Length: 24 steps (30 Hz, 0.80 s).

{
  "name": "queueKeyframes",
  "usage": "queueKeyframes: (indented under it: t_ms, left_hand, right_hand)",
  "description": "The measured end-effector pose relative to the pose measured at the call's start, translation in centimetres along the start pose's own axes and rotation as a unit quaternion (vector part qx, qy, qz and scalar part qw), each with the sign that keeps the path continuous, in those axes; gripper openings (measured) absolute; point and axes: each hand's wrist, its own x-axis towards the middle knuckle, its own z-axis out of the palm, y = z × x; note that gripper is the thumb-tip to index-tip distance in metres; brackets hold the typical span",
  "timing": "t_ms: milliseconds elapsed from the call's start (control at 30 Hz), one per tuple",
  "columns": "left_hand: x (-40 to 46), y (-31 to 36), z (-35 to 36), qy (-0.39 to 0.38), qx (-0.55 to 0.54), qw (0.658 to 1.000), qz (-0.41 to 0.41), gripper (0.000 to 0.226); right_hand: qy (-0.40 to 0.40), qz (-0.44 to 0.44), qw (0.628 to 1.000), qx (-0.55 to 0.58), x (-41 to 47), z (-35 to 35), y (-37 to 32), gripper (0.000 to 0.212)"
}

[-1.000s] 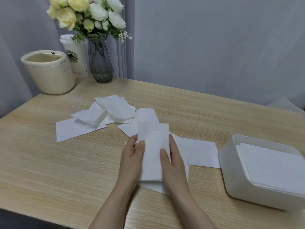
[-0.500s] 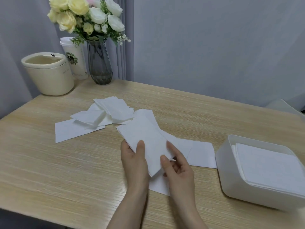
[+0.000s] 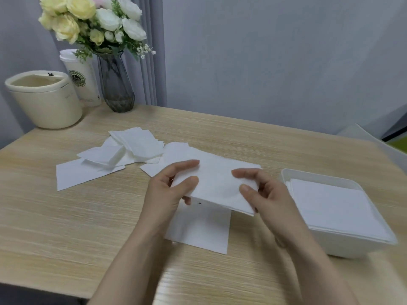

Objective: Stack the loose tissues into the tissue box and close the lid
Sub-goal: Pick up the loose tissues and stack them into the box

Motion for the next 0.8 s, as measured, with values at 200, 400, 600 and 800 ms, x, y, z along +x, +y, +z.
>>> queueKeyframes:
  t_ms: [200,400,600,800]
  left_hand:
    - [-1.1,0.5,4.3,0.024,-0.041,0.999,-0.001,0.028]
    - [-2.3,-0.3,9.3,-0.032,0.012,0.999,0.012,0.029]
    - [-2.4,-1.4,13.1,-0.120,0.143,0.981,0.045,0.027]
    - [-2.1,-2.3,16.0,-0.174,0.298,0.925,0.162,0.030]
  right_hand:
    - [0.038,-0.020,0.999,0.029,-1.2,-4.1,-0.6,0.025]
    - [0.186,-0.039,0.982,-0.008,-2.5,-8.5,1.1,0.020]
    - [0.253,-0.021,0.966,-0.047,-3.3,-13.3,2.8,0.016]
    - [0.288,0.000,0.950,-0.120,-3.9,-16.0,4.9,0.017]
